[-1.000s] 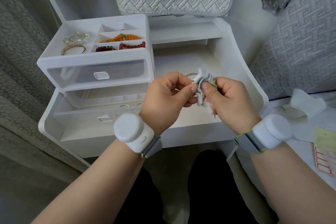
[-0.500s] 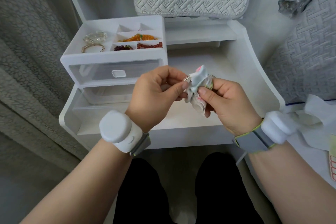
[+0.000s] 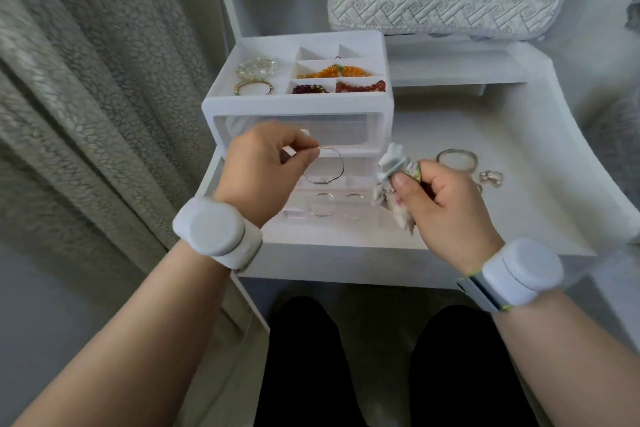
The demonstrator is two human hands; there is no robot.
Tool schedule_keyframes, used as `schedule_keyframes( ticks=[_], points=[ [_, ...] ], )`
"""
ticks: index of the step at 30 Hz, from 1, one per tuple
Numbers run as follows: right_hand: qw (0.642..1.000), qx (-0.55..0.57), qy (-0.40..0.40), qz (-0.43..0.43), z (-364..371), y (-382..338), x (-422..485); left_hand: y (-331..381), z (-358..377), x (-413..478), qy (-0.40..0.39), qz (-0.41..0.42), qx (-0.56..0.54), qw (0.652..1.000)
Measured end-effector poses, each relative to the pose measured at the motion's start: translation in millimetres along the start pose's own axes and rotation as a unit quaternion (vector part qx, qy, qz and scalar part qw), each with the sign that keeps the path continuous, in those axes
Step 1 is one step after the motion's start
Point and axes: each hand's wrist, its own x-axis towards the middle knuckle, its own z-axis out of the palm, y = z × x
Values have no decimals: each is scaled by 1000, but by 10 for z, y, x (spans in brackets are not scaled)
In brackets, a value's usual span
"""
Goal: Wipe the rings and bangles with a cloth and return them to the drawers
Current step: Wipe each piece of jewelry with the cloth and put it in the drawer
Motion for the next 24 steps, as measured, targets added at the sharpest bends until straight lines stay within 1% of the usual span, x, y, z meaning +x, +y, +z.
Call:
schedule_keyframes(
  ticks=[2, 4, 8, 13, 19, 24],
  points=[
    [999, 6, -31, -12, 79, -19, -3, -162, -118, 47, -9, -7, 73, 997],
    [999, 0, -46, -25, 139, -36, 2, -307, -189, 95, -31, -21, 133, 990],
    [996, -45, -57, -51, 216, -52, 10, -442, -219, 167, -80, -37, 210, 974],
    [996, -37, -72, -46, 263, 1, 6, -491, -220, 245, -107, -41, 273, 955],
    [996, -32, -72, -42, 270, -6, 2, -488, -138, 361, -180, -37, 358, 915],
    [997, -16, -71, -39, 274, 20, 1, -463, -73, 431, -202, -29, 404, 892]
  ],
)
